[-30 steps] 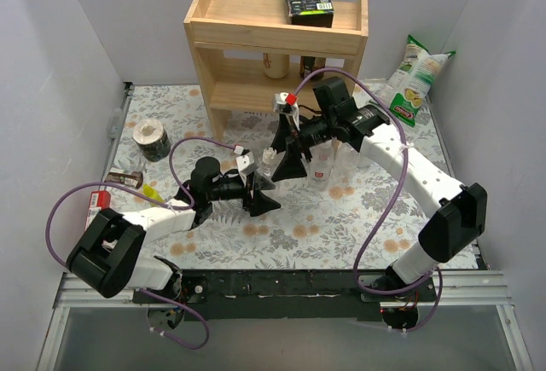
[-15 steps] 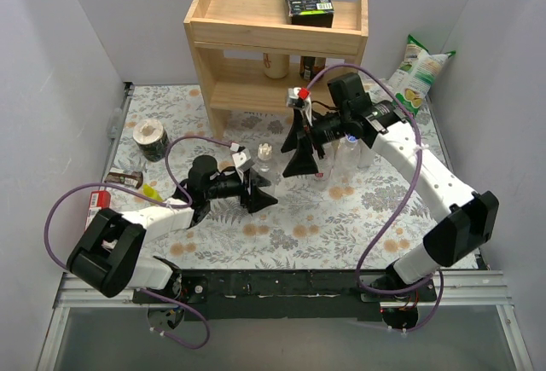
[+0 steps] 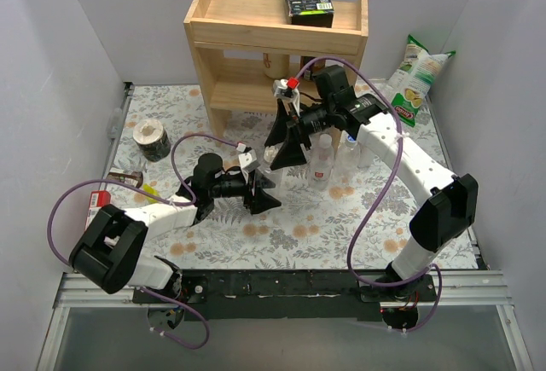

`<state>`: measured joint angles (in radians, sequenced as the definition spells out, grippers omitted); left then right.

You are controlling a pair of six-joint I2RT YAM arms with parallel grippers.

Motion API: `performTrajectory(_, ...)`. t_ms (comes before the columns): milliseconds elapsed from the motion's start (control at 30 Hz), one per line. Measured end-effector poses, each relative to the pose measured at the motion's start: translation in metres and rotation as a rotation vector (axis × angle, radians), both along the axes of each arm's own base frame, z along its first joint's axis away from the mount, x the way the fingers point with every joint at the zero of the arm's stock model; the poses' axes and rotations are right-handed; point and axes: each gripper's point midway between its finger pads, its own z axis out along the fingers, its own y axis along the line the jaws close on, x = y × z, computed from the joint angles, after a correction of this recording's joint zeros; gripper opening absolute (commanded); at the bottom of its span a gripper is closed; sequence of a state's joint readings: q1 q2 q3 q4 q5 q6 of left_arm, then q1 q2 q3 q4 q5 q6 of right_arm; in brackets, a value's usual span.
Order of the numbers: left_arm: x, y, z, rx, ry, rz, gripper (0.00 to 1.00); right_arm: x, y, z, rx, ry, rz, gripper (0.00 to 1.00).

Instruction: Screw on the bottle caps

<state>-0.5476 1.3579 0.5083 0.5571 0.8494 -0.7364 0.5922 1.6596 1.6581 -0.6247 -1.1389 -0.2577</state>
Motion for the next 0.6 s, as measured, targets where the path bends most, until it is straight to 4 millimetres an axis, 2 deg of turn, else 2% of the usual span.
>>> performTrajectory(267, 0.000, -0.002, -0.006, 0.010, 0.022, -0.003, 0.00, -0.007, 0.001, -0.010, 0.004, 0.010, 0.023, 0.98)
performTrajectory(600, -0.002, -0.003, -0.001, -0.010, 0.020, -0.020, 0.00, -0.014, -0.015, -0.013, -0.010, -0.117, -0.036, 0.98)
